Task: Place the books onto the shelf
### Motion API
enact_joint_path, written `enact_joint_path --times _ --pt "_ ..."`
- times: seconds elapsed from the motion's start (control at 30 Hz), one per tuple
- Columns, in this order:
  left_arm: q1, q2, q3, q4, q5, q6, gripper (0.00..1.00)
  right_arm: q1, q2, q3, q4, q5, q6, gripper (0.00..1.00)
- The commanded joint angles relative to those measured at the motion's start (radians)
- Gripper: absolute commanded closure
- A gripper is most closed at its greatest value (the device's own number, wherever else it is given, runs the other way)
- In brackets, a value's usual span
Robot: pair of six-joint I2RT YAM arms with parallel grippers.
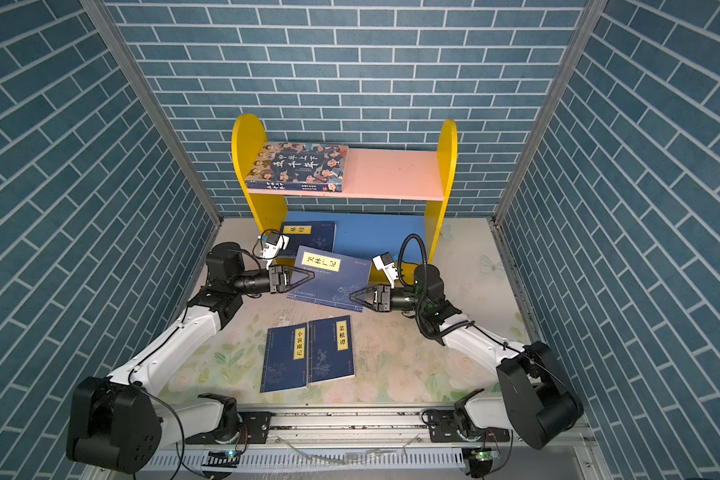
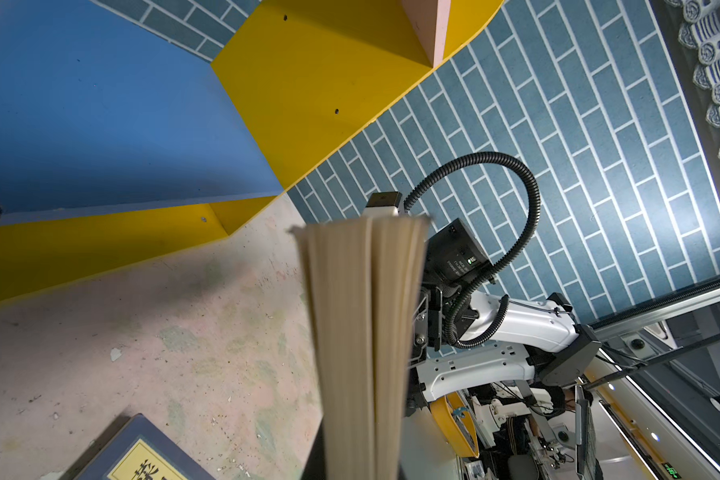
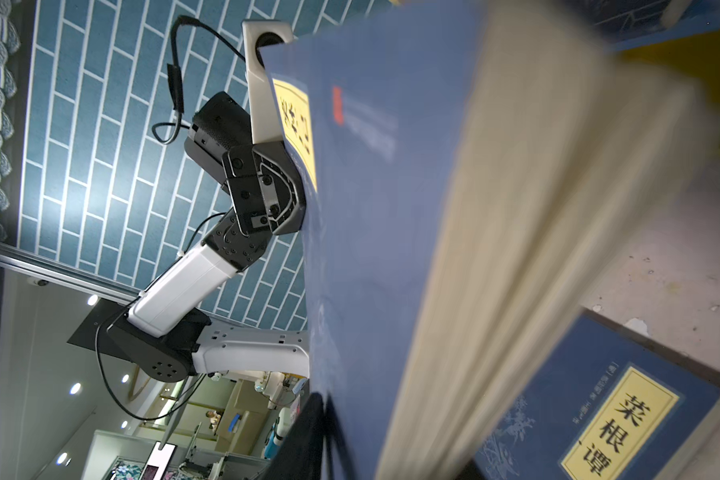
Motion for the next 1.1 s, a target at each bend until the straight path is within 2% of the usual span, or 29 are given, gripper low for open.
enact_joint_path --times 0.0,0.2,0.3,0.37,0.4,0.43,0.57,0.63,0.7,0.8,1.07 --pt "0.008 -0.006 -0.006 0.079 -0.017 -0.03 1.0 0.008 0.03 -0.012 0.236 0.014 0.127 0.63" --pt "0.017 0.004 -0.009 0.078 -0.059 -0.023 1.0 0.042 0.071 0.013 0.272 0.019 0.148 0.73" --pt "0.028 0.002 -0.015 0.05 -0.089 -0.01 1.0 0.048 0.088 0.02 0.278 0.035 0.148 0.88" --pt "0.032 -0.005 -0.005 -0.038 -0.134 0.062 1.0 0.048 0.101 0.025 0.277 0.05 0.142 0.99" --pt "0.036 -0.012 0.001 -0.086 -0.16 0.095 1.0 0.048 0.105 0.027 0.271 0.057 0.136 1.0" --pt "0.043 -0.017 0.008 -0.139 -0.195 0.13 0.95 0.048 0.113 0.031 0.262 0.067 0.127 1.0" --pt "0.104 -0.033 0.007 -0.208 -0.283 0.159 0.48 0.042 0.143 0.049 0.238 0.096 0.088 1.0" --pt "0.139 -0.045 0.006 -0.221 -0.307 0.159 0.37 0.033 0.163 0.066 0.221 0.1 0.071 1.0" --pt "0.166 -0.059 0.025 -0.291 -0.351 0.197 0.33 0.023 0.183 0.084 0.216 0.1 0.064 1.0" --pt "0.177 -0.076 0.069 -0.401 -0.396 0.276 0.31 0.01 0.221 0.128 0.197 0.093 0.052 1.0" --pt "0.177 -0.098 0.092 -0.422 -0.391 0.285 0.31 -0.025 0.374 0.304 0.103 0.066 0.013 1.0"
